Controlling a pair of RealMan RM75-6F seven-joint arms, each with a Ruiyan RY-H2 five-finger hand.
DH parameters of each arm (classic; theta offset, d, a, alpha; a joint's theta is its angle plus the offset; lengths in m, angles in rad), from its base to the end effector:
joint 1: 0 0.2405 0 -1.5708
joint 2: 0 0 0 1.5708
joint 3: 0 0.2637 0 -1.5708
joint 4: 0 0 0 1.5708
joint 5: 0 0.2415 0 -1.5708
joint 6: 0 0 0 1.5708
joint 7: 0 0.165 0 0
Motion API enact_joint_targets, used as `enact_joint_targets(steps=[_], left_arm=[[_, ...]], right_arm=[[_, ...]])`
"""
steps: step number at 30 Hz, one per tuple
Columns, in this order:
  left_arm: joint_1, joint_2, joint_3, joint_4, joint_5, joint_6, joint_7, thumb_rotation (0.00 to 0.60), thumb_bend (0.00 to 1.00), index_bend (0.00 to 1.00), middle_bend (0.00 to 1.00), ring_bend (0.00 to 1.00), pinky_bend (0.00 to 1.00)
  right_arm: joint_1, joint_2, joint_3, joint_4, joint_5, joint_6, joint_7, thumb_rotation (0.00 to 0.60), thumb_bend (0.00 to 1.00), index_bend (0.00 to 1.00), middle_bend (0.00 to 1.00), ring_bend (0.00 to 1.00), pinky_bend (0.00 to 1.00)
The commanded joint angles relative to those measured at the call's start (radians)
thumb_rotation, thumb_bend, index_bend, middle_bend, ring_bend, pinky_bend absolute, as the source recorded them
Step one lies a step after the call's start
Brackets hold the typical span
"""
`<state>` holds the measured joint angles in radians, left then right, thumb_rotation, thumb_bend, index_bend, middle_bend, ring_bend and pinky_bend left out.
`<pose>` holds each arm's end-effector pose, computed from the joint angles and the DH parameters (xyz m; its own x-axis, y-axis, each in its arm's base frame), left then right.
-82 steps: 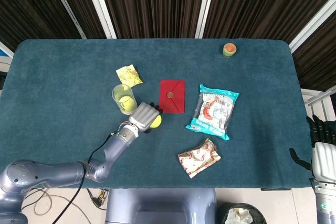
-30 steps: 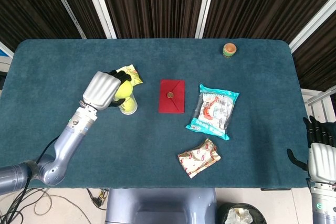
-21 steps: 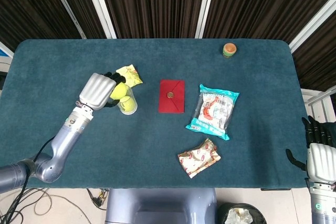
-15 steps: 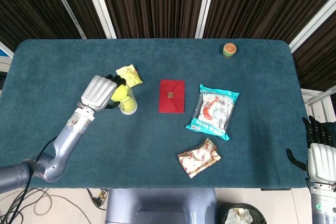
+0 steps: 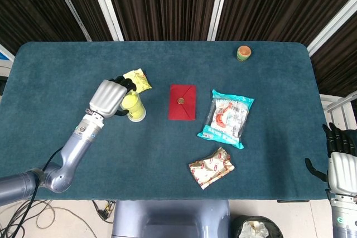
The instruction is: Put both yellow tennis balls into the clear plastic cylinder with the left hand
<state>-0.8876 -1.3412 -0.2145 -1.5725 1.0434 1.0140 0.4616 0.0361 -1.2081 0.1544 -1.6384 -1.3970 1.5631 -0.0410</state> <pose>-0.1015 0.4230 0.0287 0.5697 0.0235 0.8215 0.7530 -0.4155 -0.5102 -0.3272 -0.2101 0.1362 0.3193 0.1508 0.9356 -0.9444 0.1325 0.3009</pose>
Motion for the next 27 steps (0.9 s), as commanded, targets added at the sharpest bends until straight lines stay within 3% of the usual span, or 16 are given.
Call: enact_joint_targets(steps=[1, 9, 13, 18, 21, 27], left_arm=[[-0.003, 0.012, -0.006, -0.017, -0.018, -0.002, 0.018, 0.600, 0.06, 0.36, 0.24, 0.20, 0.43], [0.027, 0.101, -0.035, -0.140, -0.011, 0.042, -0.011, 0.600, 0.07, 0.32, 0.22, 0.19, 0.39], [0.110, 0.198, 0.011, -0.272, 0.053, 0.147, 0.028, 0.600, 0.06, 0.27, 0.16, 0.13, 0.31], [0.251, 0.298, 0.121, -0.404, 0.104, 0.283, 0.096, 0.600, 0.06, 0.24, 0.09, 0.06, 0.21], [0.336, 0.309, 0.179, -0.398, 0.174, 0.350, 0.028, 0.600, 0.06, 0.23, 0.09, 0.06, 0.20], [0.492, 0.247, 0.298, -0.190, 0.381, 0.472, -0.192, 0.600, 0.06, 0.22, 0.07, 0.03, 0.17]], right_arm=[[-0.001, 0.001, 0.000, -0.001, 0.000, 0.001, 0.000, 0.600, 0.34, 0.00, 0.00, 0.05, 0.09], [0.001, -0.001, 0.001, 0.001, 0.004, -0.003, -0.002, 0.600, 0.34, 0.00, 0.00, 0.05, 0.09], [0.001, -0.001, -0.001, -0.001, 0.001, -0.004, -0.003, 0.600, 0.34, 0.00, 0.00, 0.05, 0.09], [0.000, -0.001, -0.003, -0.004, -0.005, -0.001, -0.005, 0.600, 0.34, 0.00, 0.00, 0.05, 0.09], [0.001, -0.001, -0.004, -0.004, -0.004, -0.003, -0.007, 0.600, 0.34, 0.00, 0.00, 0.05, 0.09], [0.005, -0.001, -0.014, 0.005, -0.029, -0.007, -0.001, 0.600, 0.34, 0.00, 0.00, 0.05, 0.09]])
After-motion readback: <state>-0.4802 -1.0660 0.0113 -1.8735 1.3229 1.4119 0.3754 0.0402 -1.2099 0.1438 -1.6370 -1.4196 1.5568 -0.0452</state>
